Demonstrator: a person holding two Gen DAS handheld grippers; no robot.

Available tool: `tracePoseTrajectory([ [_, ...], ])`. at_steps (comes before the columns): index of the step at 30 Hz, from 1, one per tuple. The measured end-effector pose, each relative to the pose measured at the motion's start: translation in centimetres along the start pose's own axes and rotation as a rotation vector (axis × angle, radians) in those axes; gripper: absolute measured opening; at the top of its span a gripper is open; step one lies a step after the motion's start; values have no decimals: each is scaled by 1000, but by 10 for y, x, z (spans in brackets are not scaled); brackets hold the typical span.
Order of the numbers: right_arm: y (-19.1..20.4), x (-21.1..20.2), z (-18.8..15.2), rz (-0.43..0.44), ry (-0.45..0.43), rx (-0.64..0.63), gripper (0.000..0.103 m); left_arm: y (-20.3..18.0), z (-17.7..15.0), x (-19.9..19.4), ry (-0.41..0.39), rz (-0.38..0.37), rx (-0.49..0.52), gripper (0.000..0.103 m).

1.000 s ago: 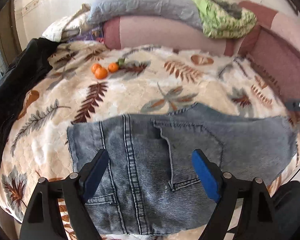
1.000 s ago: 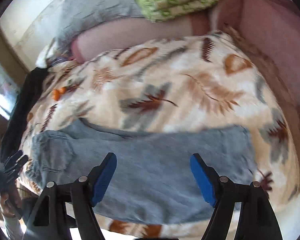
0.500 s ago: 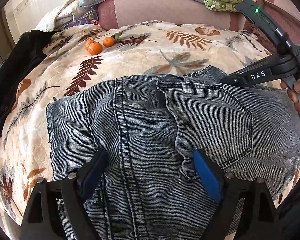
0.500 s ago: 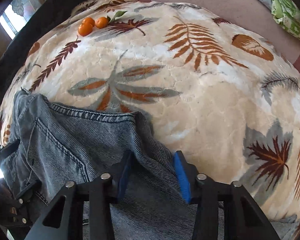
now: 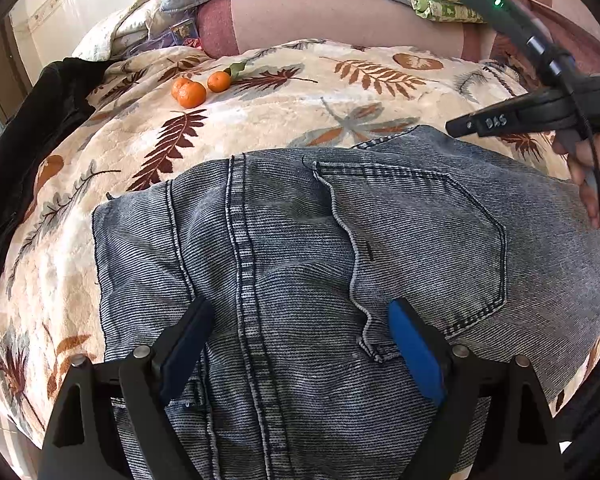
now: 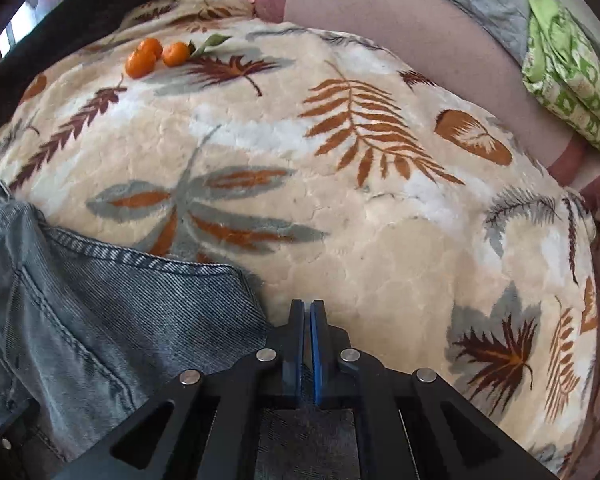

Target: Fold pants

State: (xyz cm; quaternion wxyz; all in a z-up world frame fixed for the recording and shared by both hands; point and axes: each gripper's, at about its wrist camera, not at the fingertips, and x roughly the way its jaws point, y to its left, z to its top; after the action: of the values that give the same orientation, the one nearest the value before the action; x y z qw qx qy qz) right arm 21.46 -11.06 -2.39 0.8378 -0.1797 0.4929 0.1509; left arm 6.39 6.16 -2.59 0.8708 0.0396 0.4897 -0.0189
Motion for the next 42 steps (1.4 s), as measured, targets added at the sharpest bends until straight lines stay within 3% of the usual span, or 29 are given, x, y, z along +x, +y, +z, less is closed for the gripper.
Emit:
tracePoseTrajectory([
  [2, -6, -17, 4, 38, -37, 26, 20, 1, 1, -6, -17, -7, -16, 89],
  [3, -8, -22, 7, 73, -38, 41, 50, 4, 1, -14, -54, -23, -35, 89],
  [4, -7, -23, 9, 104, -36, 53, 87, 9, 1, -25, -108, -24, -60, 89],
  [5, -4, -24, 11, 122, -47, 49, 94, 15, 1, -34, -162, 0, -84, 89],
  [7, 2, -17, 13, 120, -32, 33, 94, 27, 0, -38, -189, 65, -130, 89],
  [9, 11, 2, 10, 157, 23, 47, 89, 38, -6, -14, -49, 50, -160, 89],
  [10, 16, 14, 9, 168, 78, 41, 62, 42, -13, 1, 27, 19, -168, 90],
  [11, 21, 25, 9, 211, 123, 32, 44, 44, -16, -4, -14, 10, -162, 90],
  [12, 27, 24, 10, 187, 110, 5, 38, 43, -17, -8, -11, 14, -141, 90],
  [13, 36, 19, 13, 164, 91, -42, 26, 43, -20, -10, -14, 9, -136, 90],
  [14, 44, 15, 16, 107, 68, -81, 22, 44, -24, -10, -23, 5, -136, 90],
  [15, 50, 14, 19, 37, 47, -120, 8, 43, -26, -10, -26, 7, -127, 90],
  [18, 48, 23, 23, 20, 50, -91, 8, 43, -28, -11, -20, 13, -127, 90],
  [22, 36, 17, 23, -124, -40, -23, 10, 42, -27, -12, -24, 26, -122, 90],
  [23, 25, 14, 25, -115, -42, 31, 11, 42, -28, -12, -28, 24, -123, 90],
  [25, -2, 5, 22, 57, -24, 166, 12, 43, -29, -12, -38, 20, -126, 90],
  [28, -20, -30, 2, 165, -60, 246, 12, 41, -29, -12, -45, 30, -125, 90],
  [30, -23, -49, -20, 293, -54, 282, 13, 40, -29, -12, -47, 36, -127, 91],
  [32, -20, -53, -41, 356, -31, 290, 24, 39, -29, -12, -48, 41, -129, 91],
  [33, -19, -48, -51, 359, -18, 287, 41, 39, -29, -12, -50, 43, -129, 91],
  [34, -20, -35, -61, 327, 17, 292, 70, 39, -29, -12, -52, 44, -129, 92],
  [35, -26, -16, -71, 254, 79, 312, 80, 39, -29, -12, -55, 39, -132, 92],
  [36, -36, -3, -80, 236, 101, 366, 79, 40, -28, -12, -55, 39, -133, 92],
  [38, -52, -23, -91, 306, 3, 481, 74, 41, -29, -14, -61, 32, -139, 92],
  [42, -67, -94, -117, 366, -202, 485, 75, 41, -28, -25, -77, 33, -168, 92],
])
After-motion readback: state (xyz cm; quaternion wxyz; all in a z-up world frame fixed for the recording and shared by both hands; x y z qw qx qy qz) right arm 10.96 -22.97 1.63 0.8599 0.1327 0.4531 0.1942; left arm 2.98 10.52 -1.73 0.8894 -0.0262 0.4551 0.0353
